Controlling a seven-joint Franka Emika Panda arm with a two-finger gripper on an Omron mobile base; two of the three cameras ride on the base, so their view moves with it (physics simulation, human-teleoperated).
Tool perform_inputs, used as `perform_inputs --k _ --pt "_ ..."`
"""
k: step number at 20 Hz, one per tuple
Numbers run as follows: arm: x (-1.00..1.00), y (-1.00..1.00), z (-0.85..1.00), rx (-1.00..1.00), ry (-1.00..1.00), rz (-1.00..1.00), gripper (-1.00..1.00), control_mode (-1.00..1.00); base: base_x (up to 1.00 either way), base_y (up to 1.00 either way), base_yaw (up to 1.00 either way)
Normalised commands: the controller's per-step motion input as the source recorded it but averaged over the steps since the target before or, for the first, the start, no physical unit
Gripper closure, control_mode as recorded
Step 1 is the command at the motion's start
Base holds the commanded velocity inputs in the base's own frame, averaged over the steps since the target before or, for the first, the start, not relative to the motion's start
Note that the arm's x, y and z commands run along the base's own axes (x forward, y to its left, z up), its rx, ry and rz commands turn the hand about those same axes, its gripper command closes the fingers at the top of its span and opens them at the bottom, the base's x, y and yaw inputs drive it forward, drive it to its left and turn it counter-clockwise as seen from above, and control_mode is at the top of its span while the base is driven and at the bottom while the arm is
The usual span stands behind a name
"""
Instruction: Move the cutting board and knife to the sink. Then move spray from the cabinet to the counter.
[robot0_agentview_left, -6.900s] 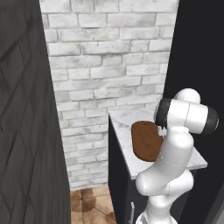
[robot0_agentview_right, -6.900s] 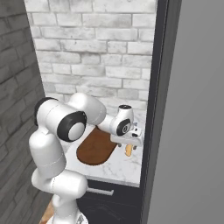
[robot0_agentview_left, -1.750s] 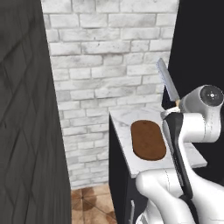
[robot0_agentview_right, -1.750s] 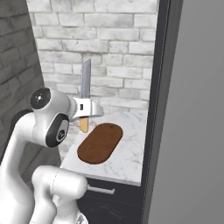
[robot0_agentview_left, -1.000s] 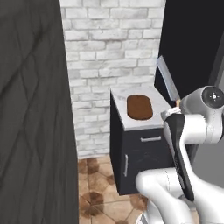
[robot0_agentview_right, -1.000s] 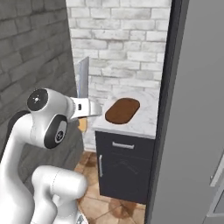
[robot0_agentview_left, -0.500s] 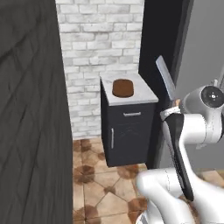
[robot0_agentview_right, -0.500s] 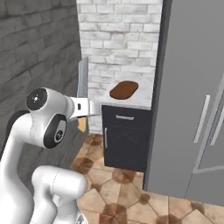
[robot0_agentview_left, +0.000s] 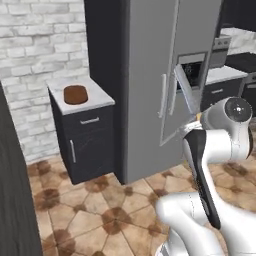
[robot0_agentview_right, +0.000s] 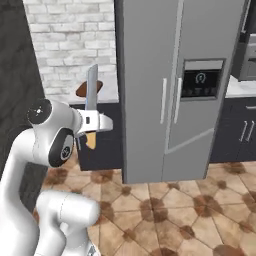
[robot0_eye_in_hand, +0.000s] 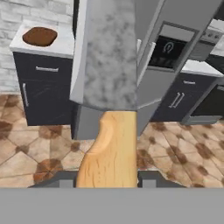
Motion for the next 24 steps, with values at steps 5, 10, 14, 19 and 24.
perform_inputs --k 5,10,14,19,24 --pt "0.00 0.00 0.00 0.00 0.00 0.00 1.00 1.00 -0.56 -0.24 -0.60" --pt "0.00 0.00 0.00 0.00 0.00 0.00 1.00 1.00 -0.24 -0.04 -0.58" --pt "0.00 0.00 0.00 0.00 0.00 0.00 1.00 1.00 0.02 0.00 -0.53" --pt "0.00 0.00 0.00 0.00 0.00 0.00 1.00 1.00 0.18 -0.01 -0.38" --pt "0.00 0.00 0.00 0.00 0.00 0.00 1.00 1.00 0.16 0.00 -0.34"
